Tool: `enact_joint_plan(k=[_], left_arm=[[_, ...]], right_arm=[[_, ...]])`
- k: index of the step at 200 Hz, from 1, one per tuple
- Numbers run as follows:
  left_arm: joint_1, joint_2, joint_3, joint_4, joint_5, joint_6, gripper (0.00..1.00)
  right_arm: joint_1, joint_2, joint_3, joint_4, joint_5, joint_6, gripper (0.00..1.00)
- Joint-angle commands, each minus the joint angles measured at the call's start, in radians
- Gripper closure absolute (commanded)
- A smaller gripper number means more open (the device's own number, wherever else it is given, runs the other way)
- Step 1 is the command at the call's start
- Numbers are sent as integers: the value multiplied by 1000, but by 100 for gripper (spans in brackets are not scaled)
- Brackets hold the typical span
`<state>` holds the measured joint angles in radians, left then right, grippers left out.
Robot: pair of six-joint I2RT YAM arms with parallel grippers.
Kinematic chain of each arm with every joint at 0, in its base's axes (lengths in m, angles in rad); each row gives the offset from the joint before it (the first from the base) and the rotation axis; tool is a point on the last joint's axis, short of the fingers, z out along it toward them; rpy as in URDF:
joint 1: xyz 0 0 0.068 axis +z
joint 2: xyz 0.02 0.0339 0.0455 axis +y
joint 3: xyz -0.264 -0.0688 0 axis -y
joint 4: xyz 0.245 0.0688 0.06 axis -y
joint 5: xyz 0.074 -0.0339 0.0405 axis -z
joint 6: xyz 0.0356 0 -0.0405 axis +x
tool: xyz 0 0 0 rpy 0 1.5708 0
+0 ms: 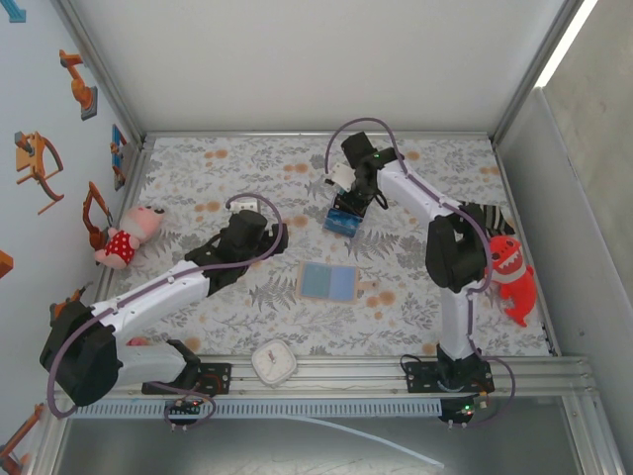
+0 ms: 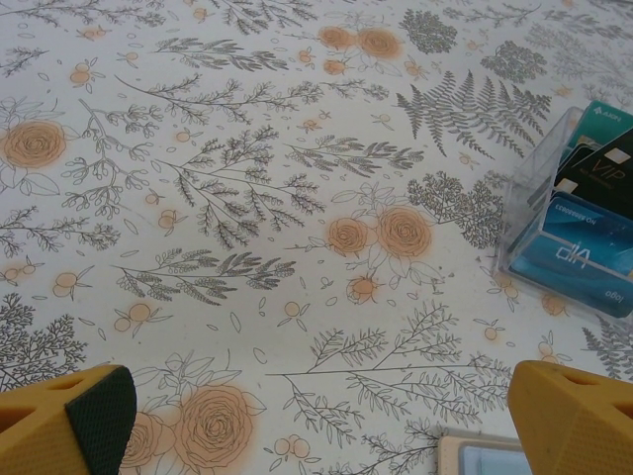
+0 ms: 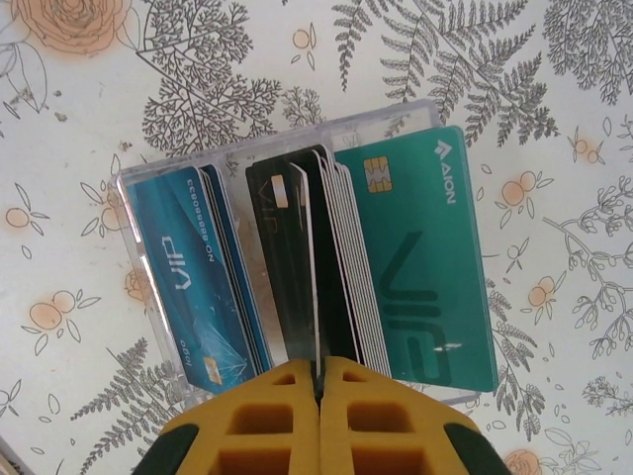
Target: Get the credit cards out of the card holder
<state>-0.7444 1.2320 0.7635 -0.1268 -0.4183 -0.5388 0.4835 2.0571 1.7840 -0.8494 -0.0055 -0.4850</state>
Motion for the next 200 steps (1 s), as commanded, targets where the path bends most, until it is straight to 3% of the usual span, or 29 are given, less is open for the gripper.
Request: enact_joint_plan(k=[1,32,56,74,169,200], left_arm=[[8,-8,-12,4,12,-16,3],[11,-6,-13,9,19,-17,3],[12,-6,-14,12,26,-17,3],[12,-5,-15,15,30,-19,3],[18,-4,-15,31,36,-26,3],[23,-5,-19,39,29,-40,3]], right_arm=[[-13,26,46,-27,22,-15,100],[-14,47,63,-53,27,-15,100],[-14,54,73,-68,23,-12,87],[-15,51,81,-85,8,-8,83],[-14,-30,55,-67,-5,65,82],[-14,-87,32,-80,-98,154,75]])
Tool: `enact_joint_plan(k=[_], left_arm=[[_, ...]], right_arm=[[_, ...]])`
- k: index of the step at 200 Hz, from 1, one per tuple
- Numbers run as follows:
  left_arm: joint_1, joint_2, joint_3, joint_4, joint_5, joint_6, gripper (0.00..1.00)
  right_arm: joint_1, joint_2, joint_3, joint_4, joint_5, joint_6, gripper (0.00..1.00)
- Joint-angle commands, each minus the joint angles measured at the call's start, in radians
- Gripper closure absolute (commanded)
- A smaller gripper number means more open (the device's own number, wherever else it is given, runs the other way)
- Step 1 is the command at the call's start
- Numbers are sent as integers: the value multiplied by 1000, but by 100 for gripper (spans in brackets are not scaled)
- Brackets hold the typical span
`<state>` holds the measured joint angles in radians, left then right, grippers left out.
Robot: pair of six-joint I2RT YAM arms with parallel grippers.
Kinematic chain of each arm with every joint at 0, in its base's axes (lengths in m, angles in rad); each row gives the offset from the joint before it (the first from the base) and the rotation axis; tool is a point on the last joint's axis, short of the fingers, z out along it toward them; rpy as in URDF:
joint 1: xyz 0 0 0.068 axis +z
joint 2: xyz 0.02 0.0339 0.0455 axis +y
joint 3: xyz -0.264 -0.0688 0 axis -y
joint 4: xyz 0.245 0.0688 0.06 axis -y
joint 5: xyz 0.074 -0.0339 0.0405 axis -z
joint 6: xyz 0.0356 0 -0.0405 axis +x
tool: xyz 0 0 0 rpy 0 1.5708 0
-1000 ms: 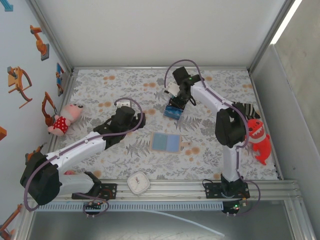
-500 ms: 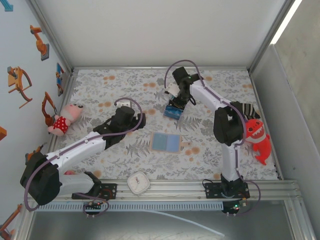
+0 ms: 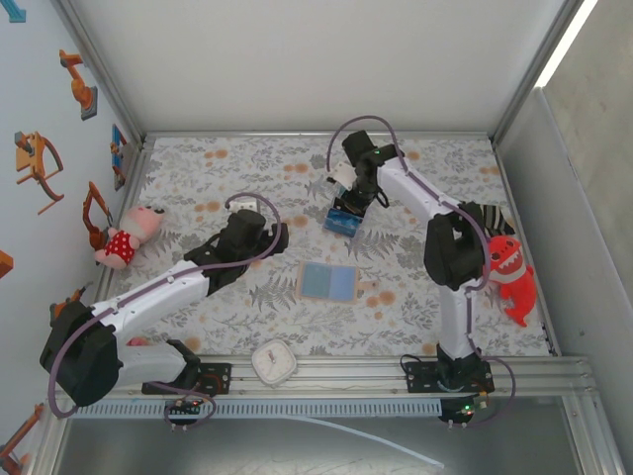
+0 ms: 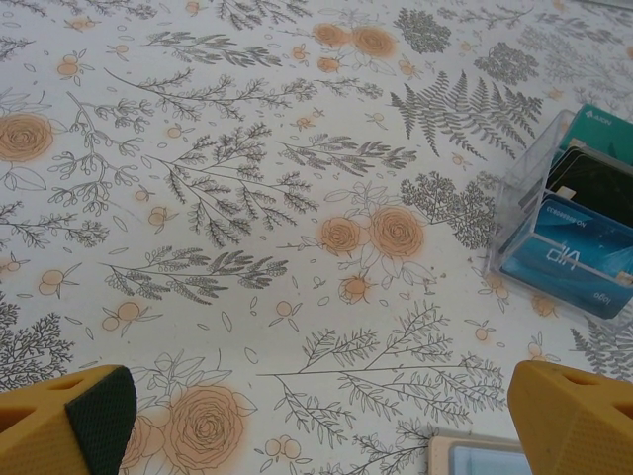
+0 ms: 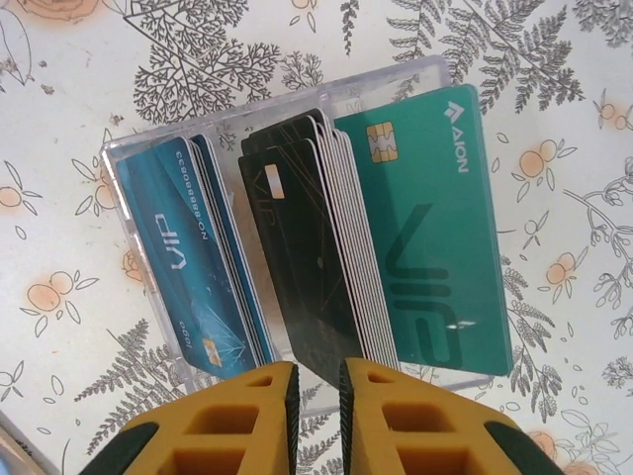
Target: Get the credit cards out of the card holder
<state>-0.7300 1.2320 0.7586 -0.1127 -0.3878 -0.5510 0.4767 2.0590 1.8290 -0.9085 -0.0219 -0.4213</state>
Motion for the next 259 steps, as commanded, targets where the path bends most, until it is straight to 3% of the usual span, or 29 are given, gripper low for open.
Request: enact_joint_plan(k=[1,21,27,32,59,92,139,202,259], left_arm=[[8,-5,-14,25,-3,-27,3],[14,-10,-22,30,-11,-42,3],[14,-12,-25,34,-12,-46,3],[17,-12,-28,37,-14,-48,3],[24,-22,-42,52,-25,-77,3],[37,-33,-62,67,-45,-121,3],[55,-55,-104,65,-101,-234,3],[76,-115,-159,45,-175,-326,3],[91,-142,-187,2,-188,-362,3]], right_arm=[[-7,-92,-14,-22,-86,96,75],[-5,-136,-53,-22,-157,187,70],[-2,-154,-75,-14,-172,212,56],[1,-170,-99,0,-174,233,54],[36,-284,-259,111,-148,376,53],[129,-416,-431,209,-2,548,52],[245,-533,-633,312,94,815,53],[448,-452,-701,378,167,1070,53],[541,-318,-645,330,171,1136,54]])
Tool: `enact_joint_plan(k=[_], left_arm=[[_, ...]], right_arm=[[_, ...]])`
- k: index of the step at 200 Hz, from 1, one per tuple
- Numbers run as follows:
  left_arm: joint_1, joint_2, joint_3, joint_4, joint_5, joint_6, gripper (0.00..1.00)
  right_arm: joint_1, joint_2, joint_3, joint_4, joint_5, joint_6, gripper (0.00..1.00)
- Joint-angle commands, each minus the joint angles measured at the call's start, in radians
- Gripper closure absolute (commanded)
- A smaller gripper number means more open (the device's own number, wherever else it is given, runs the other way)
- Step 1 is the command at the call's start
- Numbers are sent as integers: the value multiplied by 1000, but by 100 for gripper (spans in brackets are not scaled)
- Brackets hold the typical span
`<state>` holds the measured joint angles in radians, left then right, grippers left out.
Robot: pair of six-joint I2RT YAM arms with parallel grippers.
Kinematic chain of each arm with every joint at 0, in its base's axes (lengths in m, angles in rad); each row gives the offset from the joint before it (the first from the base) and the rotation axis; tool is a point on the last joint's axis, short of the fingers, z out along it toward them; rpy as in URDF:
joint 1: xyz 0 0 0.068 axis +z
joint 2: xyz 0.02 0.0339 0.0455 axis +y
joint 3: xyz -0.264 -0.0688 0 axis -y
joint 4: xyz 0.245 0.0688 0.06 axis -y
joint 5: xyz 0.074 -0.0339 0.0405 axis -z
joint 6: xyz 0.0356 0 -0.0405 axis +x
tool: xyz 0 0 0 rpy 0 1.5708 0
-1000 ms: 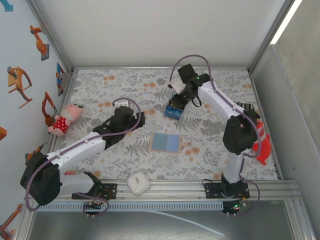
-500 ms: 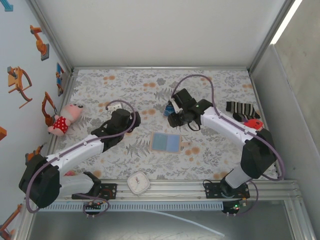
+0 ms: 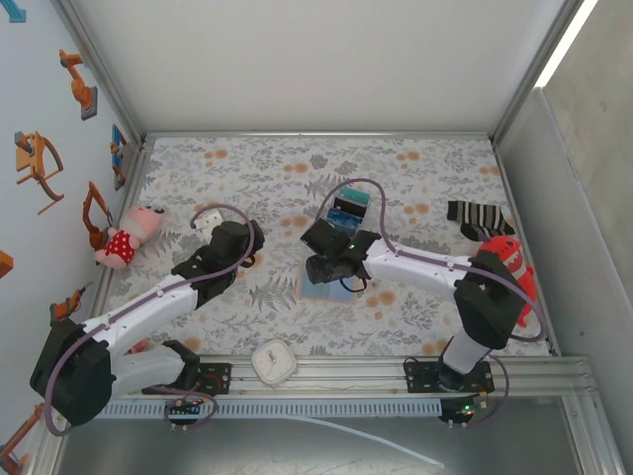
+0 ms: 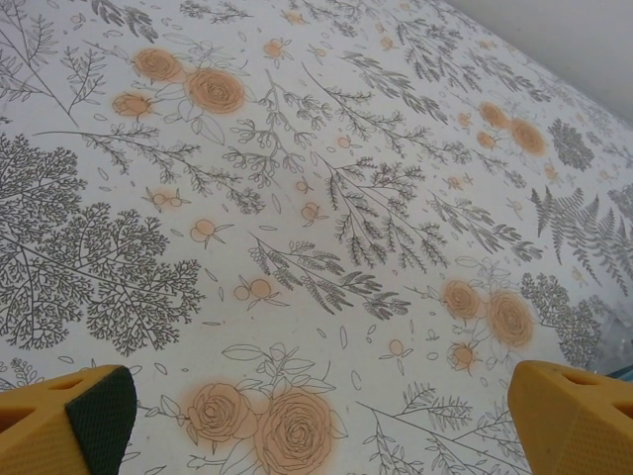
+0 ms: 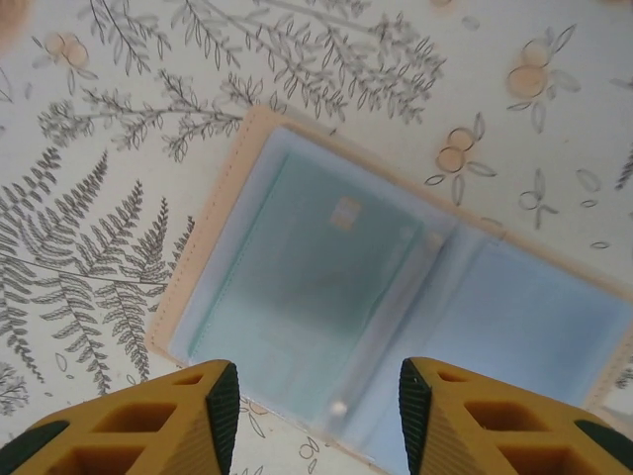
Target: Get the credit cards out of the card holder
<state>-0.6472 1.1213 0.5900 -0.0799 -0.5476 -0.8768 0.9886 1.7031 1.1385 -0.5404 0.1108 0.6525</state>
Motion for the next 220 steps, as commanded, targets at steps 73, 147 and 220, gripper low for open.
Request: enact_joint_plan(k=[73,147,220], left_arm=[[18,-48,-15,-63,-44,-32,3],[26,-33,-10,-64,-19,-37,3],[35,-15,-3,-65,7,-42,3]], right_arm=[[68,139,116,-74,44,60,52],[67,194,153,-87,47,50,49],[68,229,148,-93,38,45,49]])
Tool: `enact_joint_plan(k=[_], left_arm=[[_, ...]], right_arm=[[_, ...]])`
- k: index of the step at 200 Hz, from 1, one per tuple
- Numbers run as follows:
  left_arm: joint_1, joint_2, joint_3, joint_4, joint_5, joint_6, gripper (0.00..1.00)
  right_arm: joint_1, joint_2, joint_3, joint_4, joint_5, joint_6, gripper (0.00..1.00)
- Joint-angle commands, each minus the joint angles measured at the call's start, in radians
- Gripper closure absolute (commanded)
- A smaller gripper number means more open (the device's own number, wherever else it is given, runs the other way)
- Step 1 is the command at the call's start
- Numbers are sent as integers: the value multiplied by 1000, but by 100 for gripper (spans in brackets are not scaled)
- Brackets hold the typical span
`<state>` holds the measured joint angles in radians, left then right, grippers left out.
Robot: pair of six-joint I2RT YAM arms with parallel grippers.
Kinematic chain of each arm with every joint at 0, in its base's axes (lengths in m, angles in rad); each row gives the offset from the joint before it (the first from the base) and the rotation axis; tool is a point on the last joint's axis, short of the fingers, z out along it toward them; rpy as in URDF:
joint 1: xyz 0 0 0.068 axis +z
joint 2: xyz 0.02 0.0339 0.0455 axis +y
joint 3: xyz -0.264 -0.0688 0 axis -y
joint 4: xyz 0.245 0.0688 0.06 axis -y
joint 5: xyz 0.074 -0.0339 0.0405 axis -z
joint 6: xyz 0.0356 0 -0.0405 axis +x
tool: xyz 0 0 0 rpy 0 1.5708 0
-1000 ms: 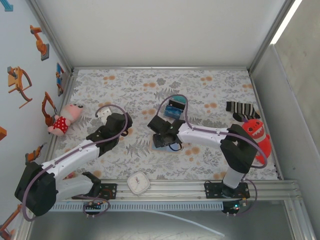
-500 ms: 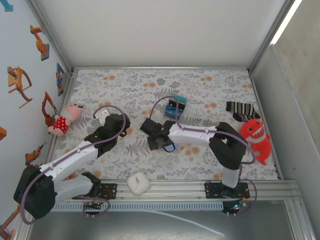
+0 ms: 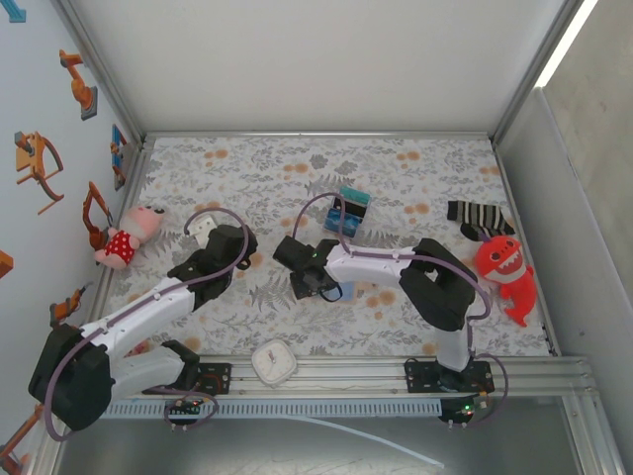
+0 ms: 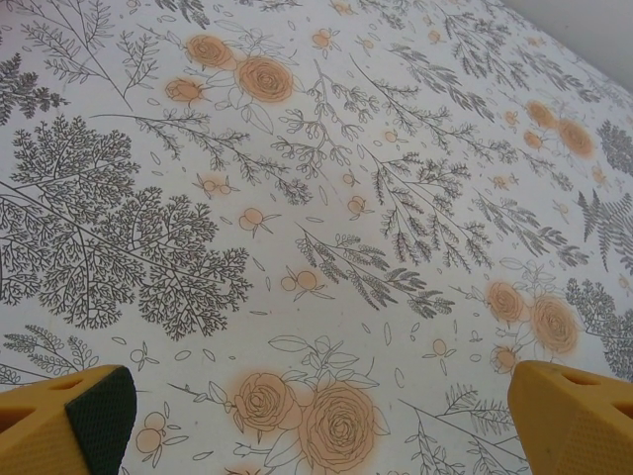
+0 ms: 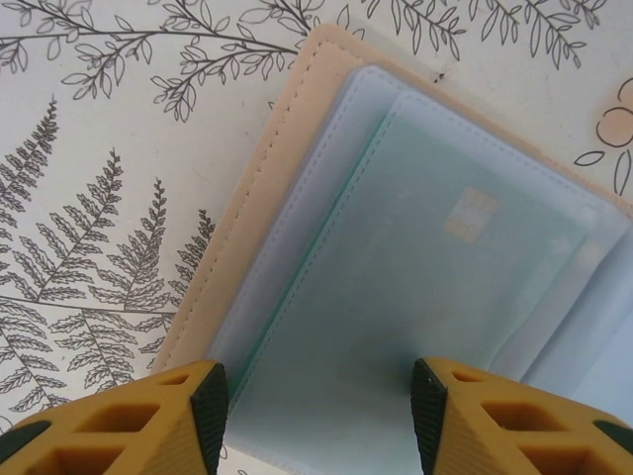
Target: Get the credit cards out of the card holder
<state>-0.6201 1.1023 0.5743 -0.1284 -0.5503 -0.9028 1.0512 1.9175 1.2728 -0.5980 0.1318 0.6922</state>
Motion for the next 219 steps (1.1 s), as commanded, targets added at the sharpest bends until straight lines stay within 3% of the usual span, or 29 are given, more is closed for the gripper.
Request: enact_joint_plan(k=[1,151,219], left_arm=[[8,5,12,-17,10,-15,3],[8,-29,28,-5,70,18,3],[4,-48,41,-3,82,45,3]], right_arm=[[5,15,13,-35,17,5,49],[-19,-101,-150,80,-101,-23,64],[-21,-115,-115,-43,37,-68,66]])
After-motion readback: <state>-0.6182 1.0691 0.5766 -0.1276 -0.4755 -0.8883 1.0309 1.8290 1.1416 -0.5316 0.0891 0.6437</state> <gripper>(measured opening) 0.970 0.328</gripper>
